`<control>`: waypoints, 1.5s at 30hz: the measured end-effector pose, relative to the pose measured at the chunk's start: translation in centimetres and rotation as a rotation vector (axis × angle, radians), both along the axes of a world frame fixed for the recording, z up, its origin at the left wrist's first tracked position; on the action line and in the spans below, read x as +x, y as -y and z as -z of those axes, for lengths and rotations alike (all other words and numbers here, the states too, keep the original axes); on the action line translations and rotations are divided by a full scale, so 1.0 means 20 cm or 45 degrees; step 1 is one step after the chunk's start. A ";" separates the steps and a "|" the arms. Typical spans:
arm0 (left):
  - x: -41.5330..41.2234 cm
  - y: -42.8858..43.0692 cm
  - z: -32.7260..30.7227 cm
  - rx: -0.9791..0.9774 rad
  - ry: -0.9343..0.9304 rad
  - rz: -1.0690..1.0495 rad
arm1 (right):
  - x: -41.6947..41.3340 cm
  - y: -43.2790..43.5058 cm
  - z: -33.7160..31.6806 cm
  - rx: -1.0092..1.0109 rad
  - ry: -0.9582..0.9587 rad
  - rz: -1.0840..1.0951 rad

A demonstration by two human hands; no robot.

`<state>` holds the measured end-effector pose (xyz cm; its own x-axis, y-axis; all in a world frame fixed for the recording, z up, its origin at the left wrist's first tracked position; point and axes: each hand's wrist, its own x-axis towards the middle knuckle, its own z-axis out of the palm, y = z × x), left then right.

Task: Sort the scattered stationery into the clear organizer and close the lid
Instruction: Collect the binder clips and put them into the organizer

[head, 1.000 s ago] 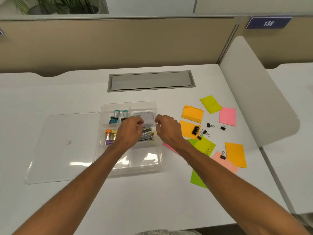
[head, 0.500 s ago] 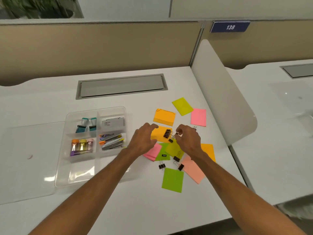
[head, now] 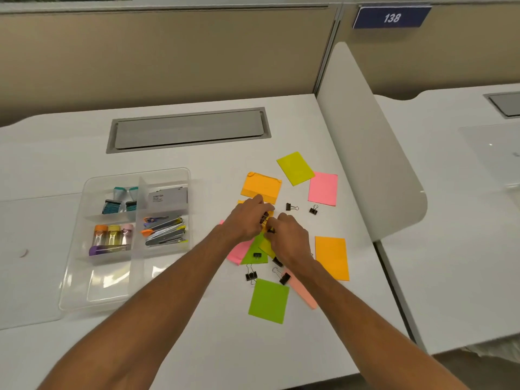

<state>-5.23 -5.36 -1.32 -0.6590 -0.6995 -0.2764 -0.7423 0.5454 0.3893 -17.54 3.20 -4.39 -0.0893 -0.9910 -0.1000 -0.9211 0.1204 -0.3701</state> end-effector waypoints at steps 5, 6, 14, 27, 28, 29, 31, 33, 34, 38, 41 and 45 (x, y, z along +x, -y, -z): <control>0.00 0.01 0.04 -0.013 -0.063 -0.058 | -0.03 0.00 0.00 -0.046 0.011 0.003; 0.01 0.02 0.04 -0.042 -0.063 -0.074 | -0.03 0.00 -0.01 -0.063 0.030 0.028; 0.10 0.01 -0.01 0.124 -0.429 -0.499 | -0.07 0.03 -0.12 -0.184 0.602 0.411; 0.78 -0.16 -0.33 0.050 -0.699 -0.995 | 0.37 0.14 -0.36 0.020 1.272 0.247; 0.85 -0.18 -0.34 0.050 -0.686 -1.019 | 0.43 0.14 -0.37 0.026 1.271 0.216; 0.93 -0.20 -0.35 0.045 -0.671 -1.045 | 0.50 0.14 -0.38 0.030 1.263 0.186; 1.08 -0.22 -0.37 0.032 -0.637 -1.099 | 0.65 0.14 -0.39 0.051 1.258 0.140; 1.23 -0.25 -0.37 0.013 -0.628 -1.137 | 0.79 0.15 -0.41 0.093 1.271 0.112; 1.31 -0.26 -0.37 -0.003 -0.615 -1.141 | 0.86 0.15 -0.41 0.114 1.262 0.100; 1.56 -0.32 -0.33 0.009 -0.457 -1.090 | 1.11 0.14 -0.42 0.139 1.172 0.033; 1.69 -0.37 -0.27 -0.004 -0.318 -0.960 | 1.28 0.12 -0.40 0.173 1.082 -0.018; 1.76 -0.40 -0.18 -0.186 0.032 -0.689 | 1.46 0.08 -0.36 0.141 0.546 -0.312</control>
